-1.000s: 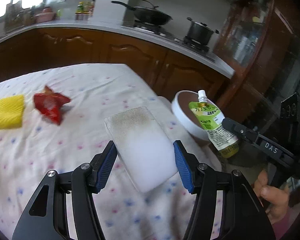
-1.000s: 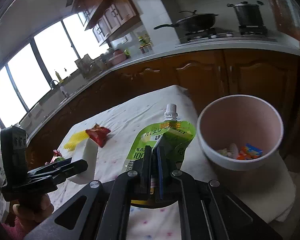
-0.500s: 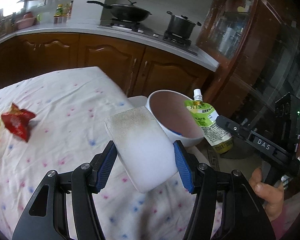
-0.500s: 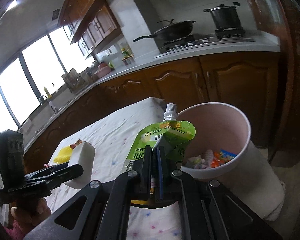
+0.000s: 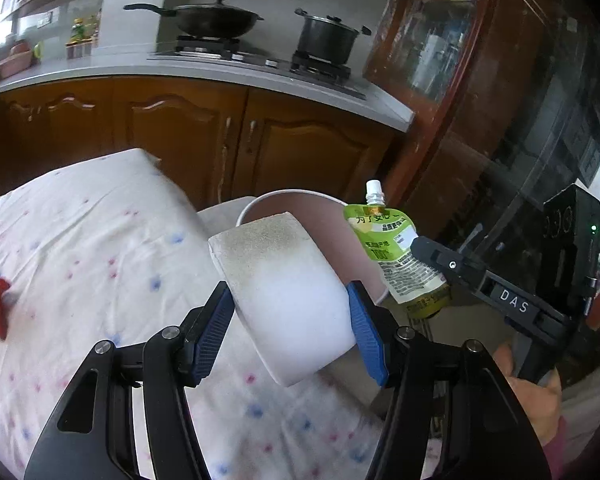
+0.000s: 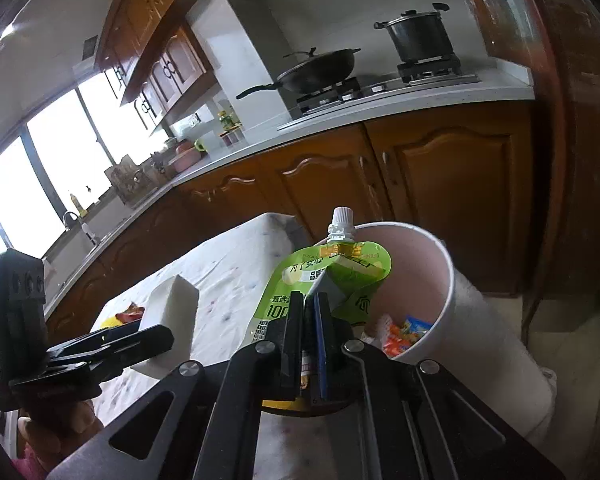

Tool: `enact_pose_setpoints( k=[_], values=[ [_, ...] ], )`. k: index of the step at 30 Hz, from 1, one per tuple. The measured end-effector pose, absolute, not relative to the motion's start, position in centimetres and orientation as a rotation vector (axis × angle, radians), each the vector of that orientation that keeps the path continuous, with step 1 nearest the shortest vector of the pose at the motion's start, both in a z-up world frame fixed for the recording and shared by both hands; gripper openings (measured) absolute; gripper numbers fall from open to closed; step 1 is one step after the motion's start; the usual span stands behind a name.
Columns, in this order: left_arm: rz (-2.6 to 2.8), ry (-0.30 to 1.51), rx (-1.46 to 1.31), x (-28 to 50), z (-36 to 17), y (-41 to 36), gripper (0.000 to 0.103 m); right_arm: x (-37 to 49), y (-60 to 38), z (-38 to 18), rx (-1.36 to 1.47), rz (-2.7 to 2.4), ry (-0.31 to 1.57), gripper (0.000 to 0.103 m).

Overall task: Collect trash
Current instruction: 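Carry block and pouch over the pink bucket and open both tools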

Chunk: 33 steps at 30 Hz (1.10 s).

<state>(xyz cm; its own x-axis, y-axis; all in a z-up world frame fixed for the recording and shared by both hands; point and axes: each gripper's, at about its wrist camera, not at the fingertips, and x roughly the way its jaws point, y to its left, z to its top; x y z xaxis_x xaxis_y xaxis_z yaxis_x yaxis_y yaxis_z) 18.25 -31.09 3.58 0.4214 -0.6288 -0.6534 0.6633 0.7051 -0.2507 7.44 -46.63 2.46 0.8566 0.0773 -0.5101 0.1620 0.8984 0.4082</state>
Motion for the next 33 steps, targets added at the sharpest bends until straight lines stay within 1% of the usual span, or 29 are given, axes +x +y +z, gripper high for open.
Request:
enact_pose_setpoints(
  k=[13,23,28,29,31,33],
  values=[
    [-0.824,0.871,0.116,22.5,1.0,-38.1,0.058,10.3,-50.2,0.5,0.495,-0.06,0.591,0.005],
    [-0.818,0.919,0.129,23.8,-0.9,-39.4,0.059,11.7,-51.1,-1.2,0.504,-0.071,0.632,0.005],
    [-0.831,0.92,0.143,23.9,-1.0,-39.9,0.063,12.1,-51.3,-1.6,0.508,-0.075,0.646,0.005],
    [-0.829,0.923,0.146,23.9,-1.1,-39.9,0.066,12.2,-51.3,-1.7,0.509,-0.077,0.649,0.006],
    [-0.824,0.935,0.144,24.0,-1.2,-40.0,0.066,12.3,-51.6,-1.9,0.529,-0.065,0.651,0.011],
    [-0.827,0.943,0.138,24.0,-1.3,-40.0,0.067,12.4,-51.9,-1.9,0.556,-0.062,0.645,0.013]
  ],
)
